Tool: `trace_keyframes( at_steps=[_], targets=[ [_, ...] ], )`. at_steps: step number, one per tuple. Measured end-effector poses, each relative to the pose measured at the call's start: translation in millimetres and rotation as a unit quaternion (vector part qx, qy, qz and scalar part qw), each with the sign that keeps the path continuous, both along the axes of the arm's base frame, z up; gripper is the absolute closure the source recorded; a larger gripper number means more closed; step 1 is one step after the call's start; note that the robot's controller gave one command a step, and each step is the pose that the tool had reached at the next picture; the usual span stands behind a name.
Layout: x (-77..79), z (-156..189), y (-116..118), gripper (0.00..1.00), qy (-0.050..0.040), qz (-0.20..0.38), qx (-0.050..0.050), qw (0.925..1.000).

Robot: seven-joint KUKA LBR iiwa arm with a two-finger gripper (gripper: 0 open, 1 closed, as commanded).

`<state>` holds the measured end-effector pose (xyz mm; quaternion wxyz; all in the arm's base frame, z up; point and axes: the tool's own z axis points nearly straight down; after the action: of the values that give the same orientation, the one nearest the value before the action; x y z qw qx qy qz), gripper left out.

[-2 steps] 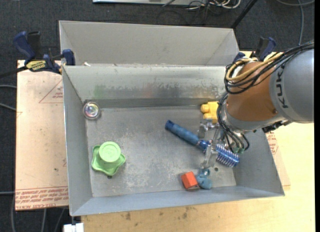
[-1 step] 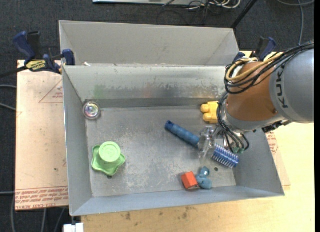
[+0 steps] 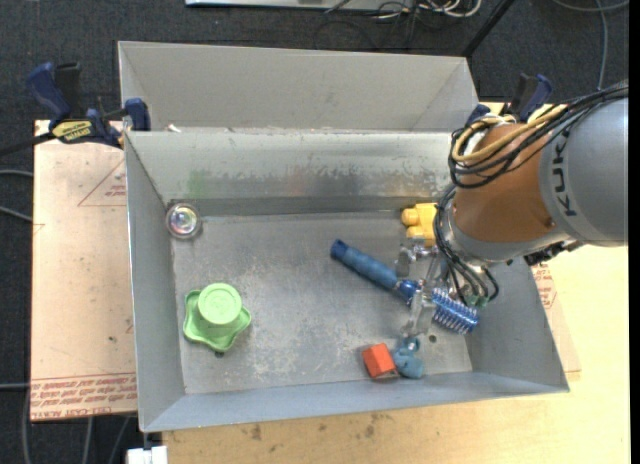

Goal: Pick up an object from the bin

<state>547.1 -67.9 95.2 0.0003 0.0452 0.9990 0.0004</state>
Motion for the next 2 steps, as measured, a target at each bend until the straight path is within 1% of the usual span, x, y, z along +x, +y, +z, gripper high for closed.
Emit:
trace_keyframes(
  at_steps=[1,2],
  targets=[
    [40.9,-26.7,-23.7,0.0,-0.0013,-0.025,0.0,0.9997],
    [39.7,-25.5,-22.7,1.0,-0.0003,-0.024,0.0,0.9997]
  ],
)
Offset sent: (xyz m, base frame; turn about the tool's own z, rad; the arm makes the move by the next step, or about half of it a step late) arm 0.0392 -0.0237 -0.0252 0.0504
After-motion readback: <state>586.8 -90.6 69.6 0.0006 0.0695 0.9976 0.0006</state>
